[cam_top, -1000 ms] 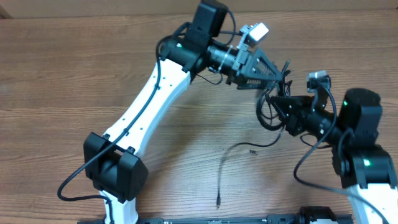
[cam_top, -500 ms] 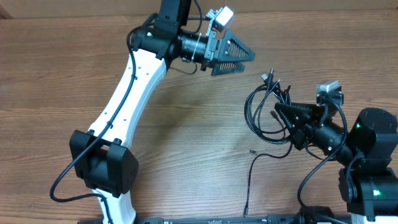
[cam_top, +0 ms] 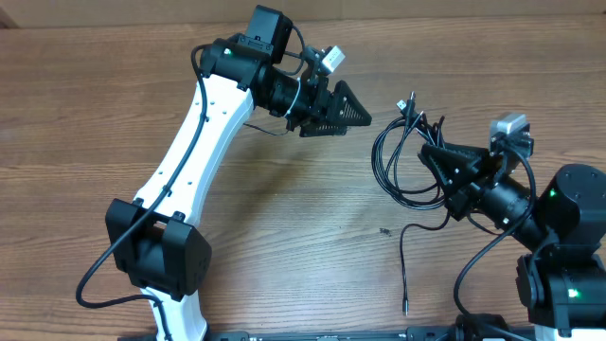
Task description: Untangle cables
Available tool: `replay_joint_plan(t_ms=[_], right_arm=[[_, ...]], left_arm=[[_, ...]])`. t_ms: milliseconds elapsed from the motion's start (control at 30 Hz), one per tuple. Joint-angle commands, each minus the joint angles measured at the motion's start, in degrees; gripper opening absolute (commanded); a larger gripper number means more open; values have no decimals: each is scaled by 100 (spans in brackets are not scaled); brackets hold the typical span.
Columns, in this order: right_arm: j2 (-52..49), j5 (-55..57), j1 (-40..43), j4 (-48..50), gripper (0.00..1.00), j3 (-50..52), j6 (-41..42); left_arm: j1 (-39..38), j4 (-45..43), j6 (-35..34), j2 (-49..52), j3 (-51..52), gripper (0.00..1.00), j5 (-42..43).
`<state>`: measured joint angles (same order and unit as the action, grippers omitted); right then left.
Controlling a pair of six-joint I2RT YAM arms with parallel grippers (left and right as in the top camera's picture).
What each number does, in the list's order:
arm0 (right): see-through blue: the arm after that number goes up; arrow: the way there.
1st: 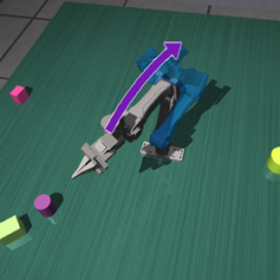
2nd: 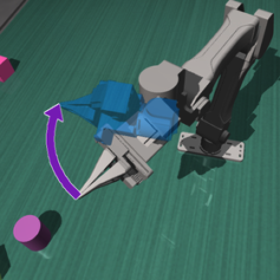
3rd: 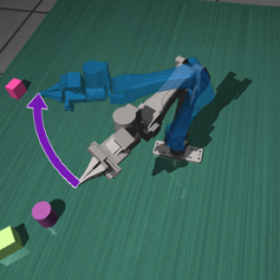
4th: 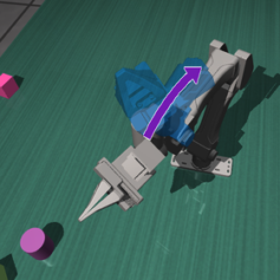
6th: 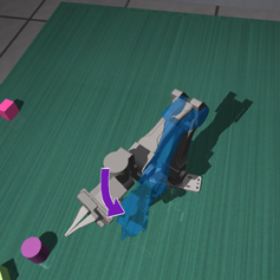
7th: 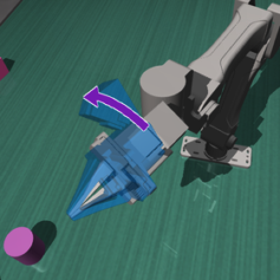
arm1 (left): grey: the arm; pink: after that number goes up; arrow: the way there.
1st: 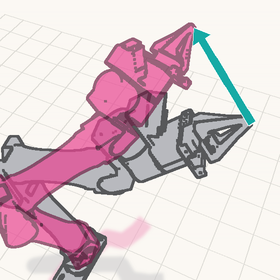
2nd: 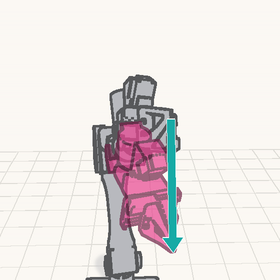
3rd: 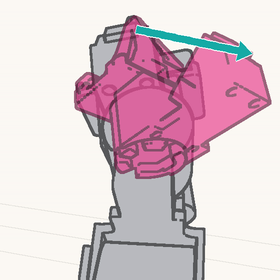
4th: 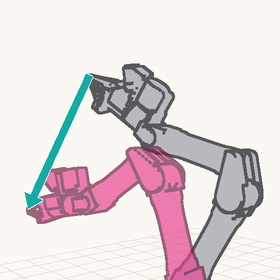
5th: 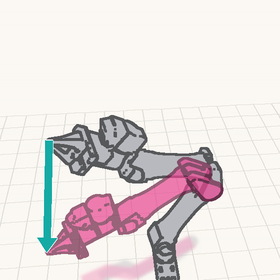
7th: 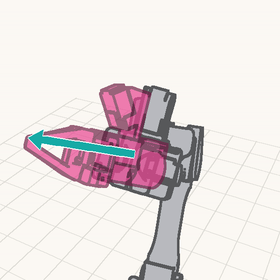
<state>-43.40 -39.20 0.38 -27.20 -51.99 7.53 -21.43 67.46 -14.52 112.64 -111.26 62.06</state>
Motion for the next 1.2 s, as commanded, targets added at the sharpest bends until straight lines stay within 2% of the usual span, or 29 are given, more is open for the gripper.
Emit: replay_joint_plan(t_ms=[0,233,800,1167], right_arm=[[59,-79,13,221,10,-103,269],[59,-92,13,472,10,-103,448],[-153,621,13,455,9,-101,442],[-439,245,11,516,8,-101,448]], left_arm=[[-149,-48,428,-31,-74,75,813],[-433,-472,422,-31,-74,75,1757],[-678,-584,407,-31,-74,72,2413],[-693,-796,404,-31,-74,75,2446]])
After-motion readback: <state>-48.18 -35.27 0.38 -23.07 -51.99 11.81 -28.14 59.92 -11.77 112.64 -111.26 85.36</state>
